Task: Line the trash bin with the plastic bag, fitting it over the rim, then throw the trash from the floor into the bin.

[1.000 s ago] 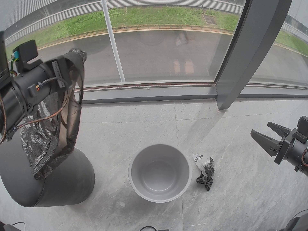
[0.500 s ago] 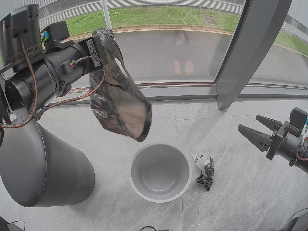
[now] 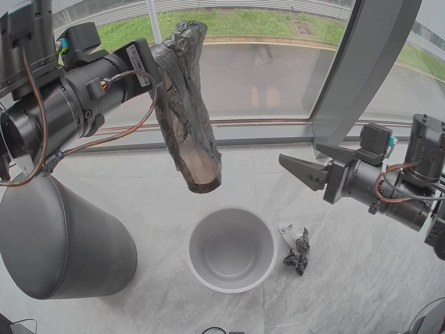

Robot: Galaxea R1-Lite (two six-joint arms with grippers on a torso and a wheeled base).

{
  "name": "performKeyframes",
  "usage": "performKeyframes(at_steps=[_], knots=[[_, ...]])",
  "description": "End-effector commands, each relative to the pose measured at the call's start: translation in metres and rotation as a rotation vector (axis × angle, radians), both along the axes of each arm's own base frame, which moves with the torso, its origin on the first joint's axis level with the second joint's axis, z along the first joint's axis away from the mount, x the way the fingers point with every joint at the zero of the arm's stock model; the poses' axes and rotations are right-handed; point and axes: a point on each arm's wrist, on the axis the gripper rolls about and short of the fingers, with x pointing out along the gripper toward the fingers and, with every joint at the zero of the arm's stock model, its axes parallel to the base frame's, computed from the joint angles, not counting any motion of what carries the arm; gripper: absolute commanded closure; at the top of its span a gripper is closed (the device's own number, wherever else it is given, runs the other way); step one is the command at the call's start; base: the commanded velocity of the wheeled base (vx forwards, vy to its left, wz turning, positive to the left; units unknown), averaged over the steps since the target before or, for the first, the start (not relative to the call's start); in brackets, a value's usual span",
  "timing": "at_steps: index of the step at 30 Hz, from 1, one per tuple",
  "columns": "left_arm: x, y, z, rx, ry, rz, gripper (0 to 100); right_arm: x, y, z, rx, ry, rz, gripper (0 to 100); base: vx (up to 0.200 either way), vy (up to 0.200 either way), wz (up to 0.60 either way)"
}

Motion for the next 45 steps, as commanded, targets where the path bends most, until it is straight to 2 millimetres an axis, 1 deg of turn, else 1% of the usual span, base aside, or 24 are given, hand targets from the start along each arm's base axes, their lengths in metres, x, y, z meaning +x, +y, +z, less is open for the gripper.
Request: performKeyframes(at_steps=[1, 2, 6, 7, 9, 12, 14, 15, 18, 28, 30, 32, 35, 37, 41, 45], knots=[[-0.012, 0.008, 0.011, -0.037, -0.027, -0.009, 100, 0.019, 0.04, -0.02, -0.047, 0.053, 0.061, 0, 0.0, 0.0, 0.0], [-0.012, 0.009, 0.012, -0.038, -0.028, -0.01, 100, 0.021, 0.043, -0.021, -0.05, 0.054, 0.065, 0, 0.0, 0.0, 0.0], [-0.018, 0.015, 0.017, -0.046, -0.039, -0.008, 100, 0.029, 0.076, -0.039, -0.112, 0.065, 0.062, 0, 0.0, 0.0, 0.0], [-0.018, 0.015, 0.017, -0.047, -0.04, -0.01, 100, 0.029, 0.078, -0.041, -0.116, 0.065, 0.064, 0, 0.0, 0.0, 0.0], [-0.022, 0.018, 0.02, -0.055, -0.049, -0.008, 100, 0.029, 0.099, -0.055, -0.145, 0.083, 0.061, 0, 0.0, 0.0, 0.0], [-0.023, 0.02, 0.021, -0.057, -0.051, -0.008, 100, 0.031, 0.12, -0.067, -0.167, 0.091, 0.046, 0, 0.0, 0.0, 0.0], [-0.023, 0.02, 0.021, -0.057, -0.051, -0.008, 100, 0.033, 0.125, -0.071, -0.173, 0.092, 0.031, 0, 0.0, 0.0, 0.0], [-0.025, 0.021, 0.022, -0.061, -0.053, -0.009, 100, 0.037, 0.136, -0.076, -0.172, 0.086, 0.002, 0, 0.0, 0.0, 0.0], [-0.025, 0.022, 0.023, -0.061, -0.056, -0.008, 100, 0.045, 0.147, -0.084, -0.149, 0.058, -0.026, 0, 0.0, 0.0, 0.0], [-0.025, 0.022, 0.02, -0.057, -0.05, -0.01, 100, 0.062, 0.161, -0.096, -0.144, 0.018, -0.102, 0, 0.0, 0.0, 0.0], [-0.025, 0.021, 0.019, -0.059, -0.045, -0.011, 100, 0.068, 0.168, -0.104, -0.165, 0.004, -0.107, 0, 0.0, 0.0, 0.0], [-0.025, 0.022, 0.02, -0.065, -0.044, -0.011, 100, 0.071, 0.172, -0.108, -0.166, -0.008, -0.114, 0, 0.0, 0.0, 0.0], [-0.026, 0.022, 0.02, -0.071, -0.042, -0.014, 100, 0.084, 0.182, -0.114, -0.169, -0.061, -0.176, 0, 0.0, 0.0, 0.0], [-0.028, 0.023, 0.021, -0.075, -0.047, -0.012, 100, 0.089, 0.187, -0.119, -0.183, -0.082, -0.204, 0, 0.0, 0.0, 0.0], [-0.031, 0.026, 0.023, -0.081, -0.052, -0.014, 100, 0.092, 0.191, -0.129, -0.203, -0.1, -0.214, 0, 0.0, 0.0, 0.0], [-0.036, 0.03, 0.022, -0.074, -0.043, -0.017, 100, 0.095, 0.194, -0.132, -0.208, -0.107, -0.218, 0, 0.0, 0.0, 0.0]])
